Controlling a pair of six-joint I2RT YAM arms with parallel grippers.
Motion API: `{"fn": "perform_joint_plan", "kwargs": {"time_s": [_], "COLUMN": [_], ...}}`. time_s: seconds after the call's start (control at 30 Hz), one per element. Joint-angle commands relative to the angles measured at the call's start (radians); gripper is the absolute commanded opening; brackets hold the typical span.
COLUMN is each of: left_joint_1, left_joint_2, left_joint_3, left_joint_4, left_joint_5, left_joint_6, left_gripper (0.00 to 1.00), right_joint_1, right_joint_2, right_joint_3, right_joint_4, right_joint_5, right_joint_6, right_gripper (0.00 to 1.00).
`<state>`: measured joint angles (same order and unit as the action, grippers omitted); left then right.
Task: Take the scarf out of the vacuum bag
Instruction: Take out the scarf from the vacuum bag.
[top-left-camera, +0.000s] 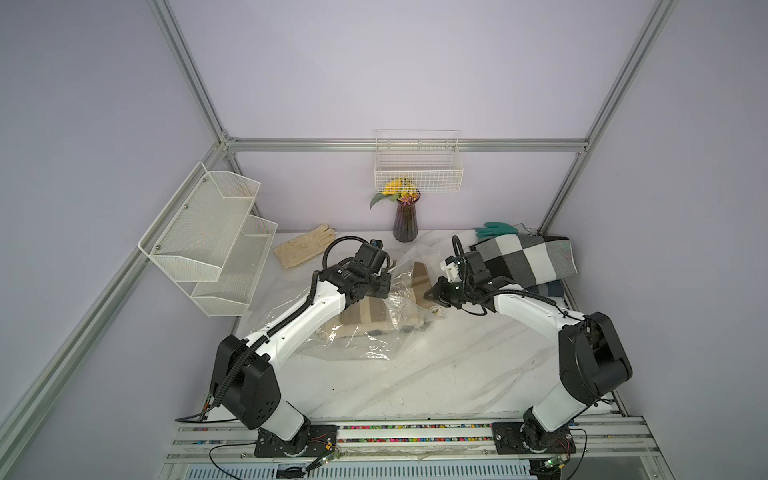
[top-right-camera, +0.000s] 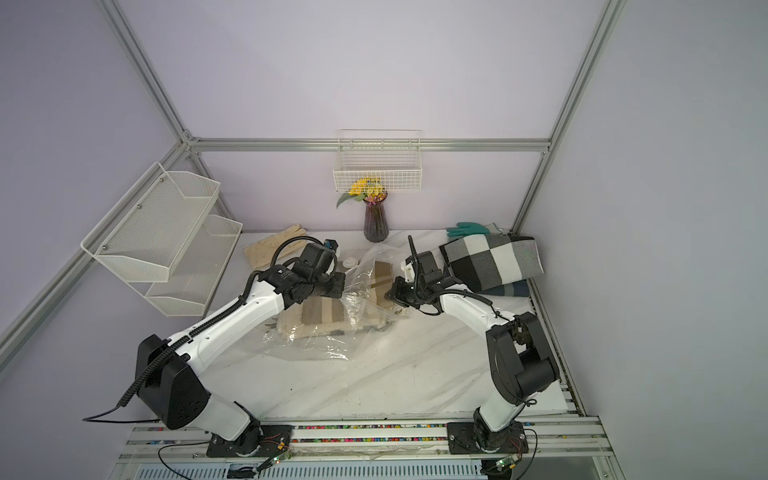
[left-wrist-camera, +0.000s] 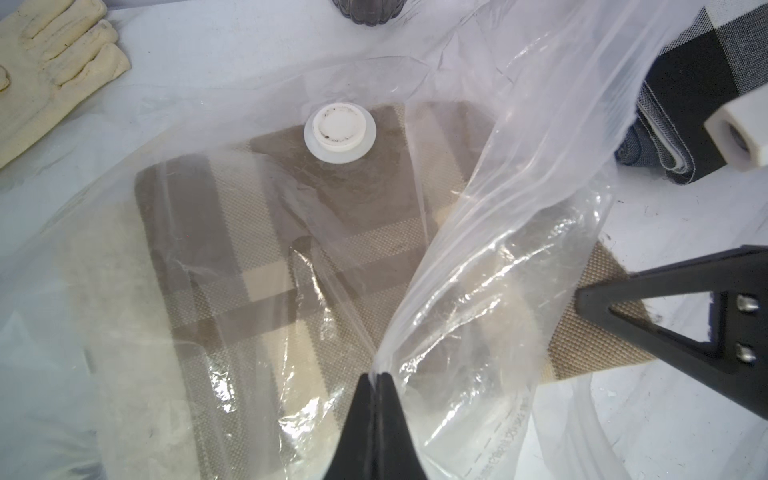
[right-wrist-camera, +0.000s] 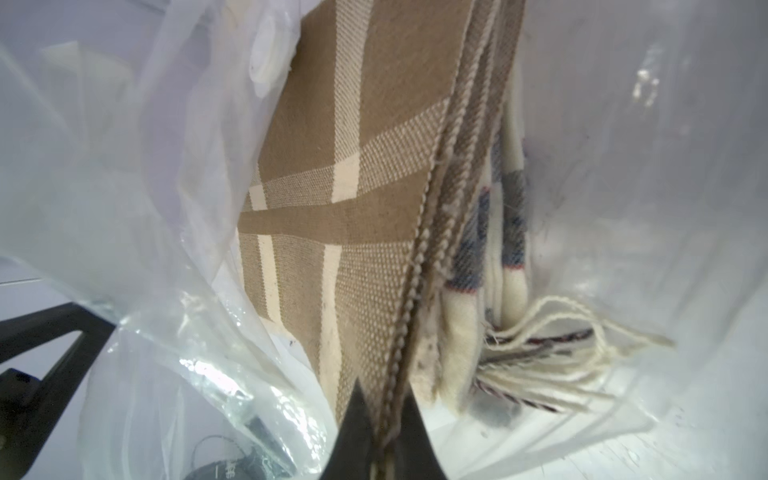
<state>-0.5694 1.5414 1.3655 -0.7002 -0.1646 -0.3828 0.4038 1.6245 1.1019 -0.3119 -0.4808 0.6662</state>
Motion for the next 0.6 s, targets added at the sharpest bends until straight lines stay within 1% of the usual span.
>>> {"fn": "perform_joint_plan", "kwargs": {"time_s": [0.0,0.13,0.27,0.47,0.57], "left_joint_1": [0.015,0.016,0.017,0.024,0.025], "left_joint_2": [0.012,0.013,0.008,0.027,0.044], "left_joint_3": [0.036,0.037,0.033,0.038,0.054], "left_joint_4": [0.033,0.033,0.032,0.03,0.028], "left_joint_5": [-0.014,-0.015,-0.02,-0.012,-0.009], "left_joint_6": [-0.007,-0.007,-0.008,-0.013,-0.014], "left_gripper": [0.0,0.0,0.0,0.0,0.0], "right_joint_1": [-0.017,-0.051,-0.108,-0.141,-0.165], "right_joint_2": [-0.051,-0.028,0.004,-0.063,-0.064], "right_joint_3": [0.003,0.043,0.111,0.153,0.153], "right_joint_4": [-0.035,-0.057,-0.116,-0.21,-0.242], "right_joint_5": [0.038,0.033,0.035,0.096,0.094], "right_joint_6": [-0.046,-0.054,-0.079,-0.146,-0.163], "right_gripper": [0.0,0.0,0.0,0.0,0.0]}}
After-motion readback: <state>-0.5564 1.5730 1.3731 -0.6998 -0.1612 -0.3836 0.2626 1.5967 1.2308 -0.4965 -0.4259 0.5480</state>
